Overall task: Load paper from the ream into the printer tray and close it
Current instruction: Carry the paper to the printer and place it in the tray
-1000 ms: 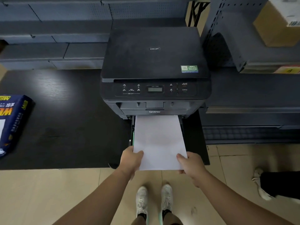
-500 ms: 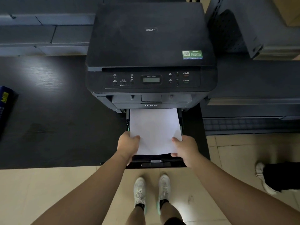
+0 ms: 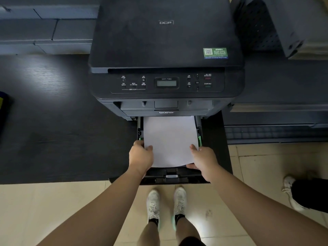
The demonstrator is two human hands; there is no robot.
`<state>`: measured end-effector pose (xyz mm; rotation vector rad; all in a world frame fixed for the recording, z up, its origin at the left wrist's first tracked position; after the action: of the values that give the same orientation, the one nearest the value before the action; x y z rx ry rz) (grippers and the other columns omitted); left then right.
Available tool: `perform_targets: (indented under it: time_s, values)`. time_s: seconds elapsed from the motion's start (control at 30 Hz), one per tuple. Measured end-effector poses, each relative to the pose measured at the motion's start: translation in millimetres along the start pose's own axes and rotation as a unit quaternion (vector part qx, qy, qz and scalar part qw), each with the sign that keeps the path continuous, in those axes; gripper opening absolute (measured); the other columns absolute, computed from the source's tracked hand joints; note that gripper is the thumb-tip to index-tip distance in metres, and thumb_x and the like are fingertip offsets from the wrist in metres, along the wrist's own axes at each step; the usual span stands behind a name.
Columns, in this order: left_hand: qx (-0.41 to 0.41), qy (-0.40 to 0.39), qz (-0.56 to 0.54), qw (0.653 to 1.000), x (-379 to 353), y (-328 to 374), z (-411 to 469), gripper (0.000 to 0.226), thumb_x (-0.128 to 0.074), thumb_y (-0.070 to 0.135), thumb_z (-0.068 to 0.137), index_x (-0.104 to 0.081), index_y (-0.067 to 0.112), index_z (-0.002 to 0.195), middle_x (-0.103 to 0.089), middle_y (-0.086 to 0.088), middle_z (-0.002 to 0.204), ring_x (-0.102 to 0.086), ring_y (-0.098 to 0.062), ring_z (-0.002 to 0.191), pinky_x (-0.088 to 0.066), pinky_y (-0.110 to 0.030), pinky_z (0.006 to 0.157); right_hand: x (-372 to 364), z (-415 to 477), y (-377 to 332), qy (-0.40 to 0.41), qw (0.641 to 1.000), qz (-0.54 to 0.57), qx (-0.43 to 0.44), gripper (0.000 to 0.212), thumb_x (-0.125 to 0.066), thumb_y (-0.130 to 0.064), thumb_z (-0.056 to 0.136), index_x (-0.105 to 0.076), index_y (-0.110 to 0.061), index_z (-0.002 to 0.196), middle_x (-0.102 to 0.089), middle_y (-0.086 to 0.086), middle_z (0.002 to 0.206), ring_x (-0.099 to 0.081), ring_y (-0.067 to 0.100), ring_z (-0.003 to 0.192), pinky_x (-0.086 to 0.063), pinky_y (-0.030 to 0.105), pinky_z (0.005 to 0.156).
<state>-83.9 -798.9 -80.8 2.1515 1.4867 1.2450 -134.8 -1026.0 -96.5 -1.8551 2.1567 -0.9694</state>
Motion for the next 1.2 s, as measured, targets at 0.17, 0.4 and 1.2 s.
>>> perform_targets:
  time_s: [0.17,0.4,1.2]
  values:
    - [-0.025,0.019,0.041,0.999,6.1,-0.6,-2.8,0.029,-0.051,0.002,0.092,-0.057,0.003,0.121,-0.069,-0.015,0.106,-0.064,-0.030,0.092,-0.053,-0.035,0.075,6.8,-11.2,3.7,0.013,0.997,-0.055,0.046,0.015,-0.051,-0.015,0.101,-0.063,-0.009,0.094,-0.067,0.012,0.105,-0.073,0.023,0.063,-0.063,0.047,0.078]
    - [-0.037,0.004,0.076,0.996,2.3,1.8,-4.8,0.033,-0.053,0.002,0.093,-0.055,0.002,0.125,-0.070,-0.016,0.106,-0.064,-0.029,0.091,-0.046,-0.030,0.071,3.2,-15.2,-3.5,0.044,0.988,-0.109,0.100,0.022,-0.058,-0.013,0.096,-0.066,0.007,0.102,-0.070,0.020,0.094,-0.074,0.029,0.065,-0.062,0.050,0.073]
    - [-0.062,0.052,0.174,0.981,26.7,-3.5,-10.8,0.032,-0.061,0.013,0.091,-0.061,0.008,0.123,-0.067,-0.014,0.114,-0.063,-0.029,0.092,-0.049,-0.034,0.069,42.8,-6.4,-11.8,0.129,0.922,-0.299,0.210,0.018,-0.068,-0.026,0.087,-0.075,-0.011,0.093,-0.077,0.005,0.086,-0.062,0.014,0.065,-0.038,0.016,0.050]
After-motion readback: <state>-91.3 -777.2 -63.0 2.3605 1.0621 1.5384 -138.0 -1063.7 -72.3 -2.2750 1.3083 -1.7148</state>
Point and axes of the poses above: each hand's wrist, its own z-axis towards the middle knuckle, its own x-axis out of the back of the hand, y = z × x, the point moved 5 cm from there along z, towards the middle knuckle
